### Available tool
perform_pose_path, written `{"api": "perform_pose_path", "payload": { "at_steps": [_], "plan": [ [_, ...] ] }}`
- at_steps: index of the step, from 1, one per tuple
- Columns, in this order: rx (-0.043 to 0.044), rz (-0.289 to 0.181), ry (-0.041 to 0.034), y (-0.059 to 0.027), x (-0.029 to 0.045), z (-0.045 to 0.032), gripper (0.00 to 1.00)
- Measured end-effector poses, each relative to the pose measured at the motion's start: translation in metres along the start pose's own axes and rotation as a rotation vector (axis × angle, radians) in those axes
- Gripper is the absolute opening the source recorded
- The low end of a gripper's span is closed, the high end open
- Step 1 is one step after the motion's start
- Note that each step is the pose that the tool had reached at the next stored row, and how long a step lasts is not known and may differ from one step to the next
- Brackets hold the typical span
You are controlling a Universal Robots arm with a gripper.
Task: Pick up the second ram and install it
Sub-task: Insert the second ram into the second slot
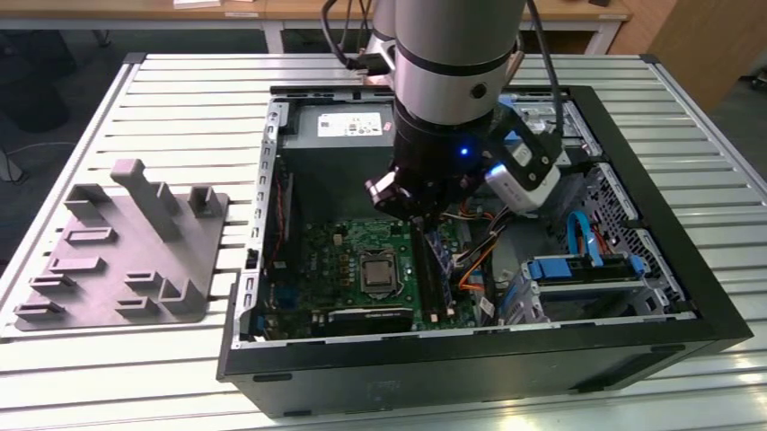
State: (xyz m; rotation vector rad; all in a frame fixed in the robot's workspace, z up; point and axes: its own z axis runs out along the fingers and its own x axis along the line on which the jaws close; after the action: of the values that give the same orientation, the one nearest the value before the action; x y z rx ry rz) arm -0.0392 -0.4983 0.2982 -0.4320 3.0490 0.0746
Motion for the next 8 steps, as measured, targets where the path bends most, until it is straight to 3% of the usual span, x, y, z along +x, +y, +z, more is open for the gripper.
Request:
{"api": "perform_pose_path", "payload": {
  "at_steps": [8],
  "plan": [
    [0.0026,0.037,-0.0015,0.0,0.0,0.0,0.14]
  ]
}}
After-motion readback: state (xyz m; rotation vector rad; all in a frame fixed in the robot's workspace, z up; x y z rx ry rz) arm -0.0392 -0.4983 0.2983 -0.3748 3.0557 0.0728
